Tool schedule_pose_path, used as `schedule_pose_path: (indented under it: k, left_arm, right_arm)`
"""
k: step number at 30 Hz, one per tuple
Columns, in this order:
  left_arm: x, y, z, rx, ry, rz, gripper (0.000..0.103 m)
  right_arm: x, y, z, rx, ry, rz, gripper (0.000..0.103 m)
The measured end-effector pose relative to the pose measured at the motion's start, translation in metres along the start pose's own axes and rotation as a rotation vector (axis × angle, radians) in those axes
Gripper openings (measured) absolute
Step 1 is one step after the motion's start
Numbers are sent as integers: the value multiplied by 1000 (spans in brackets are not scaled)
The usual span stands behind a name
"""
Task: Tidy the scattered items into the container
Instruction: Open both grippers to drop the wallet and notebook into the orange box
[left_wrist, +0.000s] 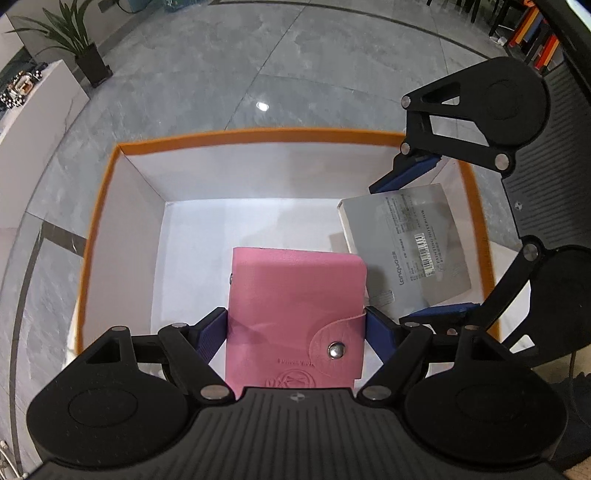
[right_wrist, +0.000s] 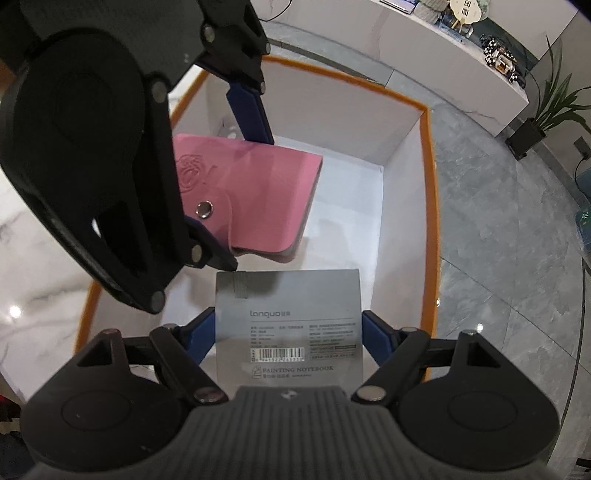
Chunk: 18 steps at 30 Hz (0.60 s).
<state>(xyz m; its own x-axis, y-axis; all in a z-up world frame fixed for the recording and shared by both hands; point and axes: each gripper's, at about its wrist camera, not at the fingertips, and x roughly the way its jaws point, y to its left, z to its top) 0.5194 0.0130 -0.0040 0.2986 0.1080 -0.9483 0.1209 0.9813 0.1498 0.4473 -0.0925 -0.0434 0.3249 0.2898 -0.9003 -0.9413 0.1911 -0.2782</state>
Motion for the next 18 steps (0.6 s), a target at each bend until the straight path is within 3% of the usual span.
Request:
schedule_pose_path:
  k: [10, 18]
  left_arm:
    - [41, -8, -6, 7, 87, 3, 92]
    - [43, -15, -9, 34, 133, 28, 94]
  right_arm:
    - [34, 0, -9, -2, 49, 33, 83]
    - [37, 1, -14, -3, 82, 30, 84]
